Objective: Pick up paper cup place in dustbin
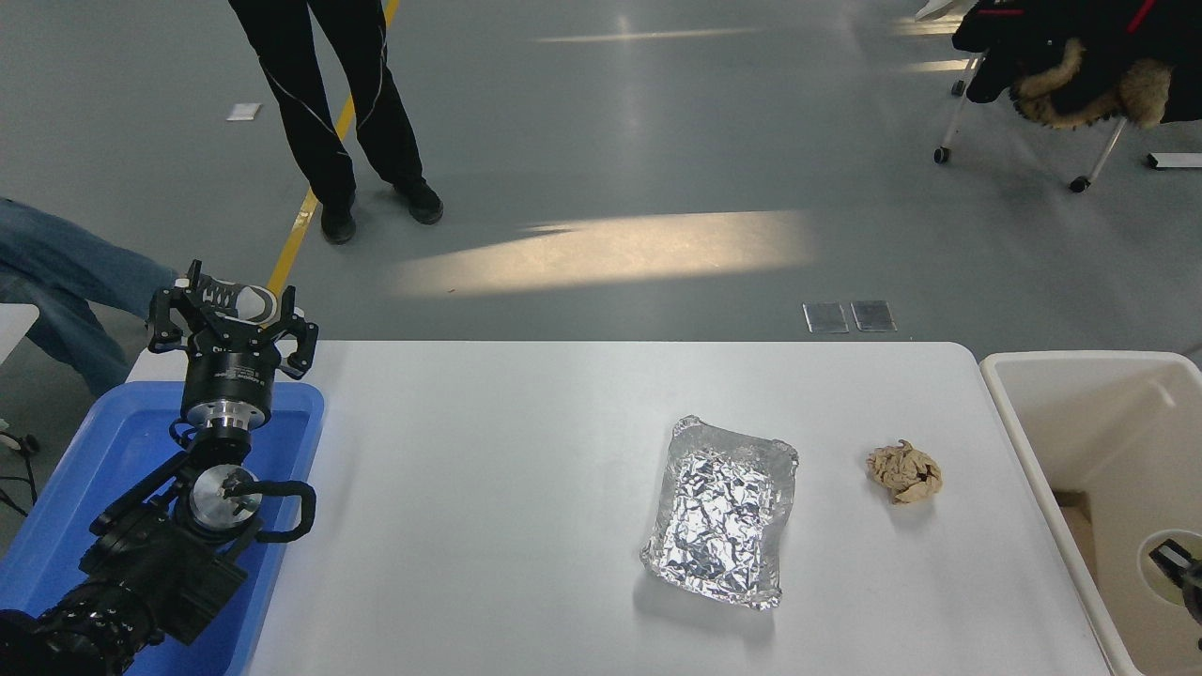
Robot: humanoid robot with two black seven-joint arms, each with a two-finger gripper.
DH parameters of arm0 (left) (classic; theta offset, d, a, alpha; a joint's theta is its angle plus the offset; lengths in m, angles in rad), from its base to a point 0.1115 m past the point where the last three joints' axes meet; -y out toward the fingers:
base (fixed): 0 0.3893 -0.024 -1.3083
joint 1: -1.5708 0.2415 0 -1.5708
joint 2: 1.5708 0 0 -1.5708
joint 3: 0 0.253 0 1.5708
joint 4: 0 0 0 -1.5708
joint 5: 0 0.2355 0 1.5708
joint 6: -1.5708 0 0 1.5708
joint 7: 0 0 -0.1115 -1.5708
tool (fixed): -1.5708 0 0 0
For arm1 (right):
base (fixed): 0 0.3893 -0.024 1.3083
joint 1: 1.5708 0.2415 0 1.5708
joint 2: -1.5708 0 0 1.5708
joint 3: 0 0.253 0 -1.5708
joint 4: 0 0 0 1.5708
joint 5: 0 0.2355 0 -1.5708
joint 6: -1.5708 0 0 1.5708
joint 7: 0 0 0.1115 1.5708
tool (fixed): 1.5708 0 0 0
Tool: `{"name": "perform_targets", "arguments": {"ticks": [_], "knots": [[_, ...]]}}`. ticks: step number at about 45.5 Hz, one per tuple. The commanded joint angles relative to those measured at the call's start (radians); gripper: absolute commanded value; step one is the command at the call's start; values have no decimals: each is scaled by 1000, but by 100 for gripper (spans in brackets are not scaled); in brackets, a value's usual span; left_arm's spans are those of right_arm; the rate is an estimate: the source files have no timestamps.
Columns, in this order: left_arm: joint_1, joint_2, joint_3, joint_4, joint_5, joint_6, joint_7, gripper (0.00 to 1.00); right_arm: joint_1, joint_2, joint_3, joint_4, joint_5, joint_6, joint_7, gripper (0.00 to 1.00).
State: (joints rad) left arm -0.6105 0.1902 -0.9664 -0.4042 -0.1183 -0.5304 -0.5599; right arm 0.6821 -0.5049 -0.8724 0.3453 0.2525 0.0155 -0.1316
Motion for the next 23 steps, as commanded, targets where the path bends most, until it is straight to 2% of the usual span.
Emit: {"name": "perform_targets", "arguments": {"ticks": [1, 17, 23], "knots": [[0, 0, 0, 1, 0, 1, 0, 99, -15, 14, 27, -20, 2, -57, -3, 100], [0, 0, 0, 1, 0, 0, 0, 99, 16, 0, 115, 23, 4, -51, -3, 100], [0, 0, 0, 1, 0, 1, 0, 99, 173, -156, 118, 248, -16, -38, -2, 100]]}}
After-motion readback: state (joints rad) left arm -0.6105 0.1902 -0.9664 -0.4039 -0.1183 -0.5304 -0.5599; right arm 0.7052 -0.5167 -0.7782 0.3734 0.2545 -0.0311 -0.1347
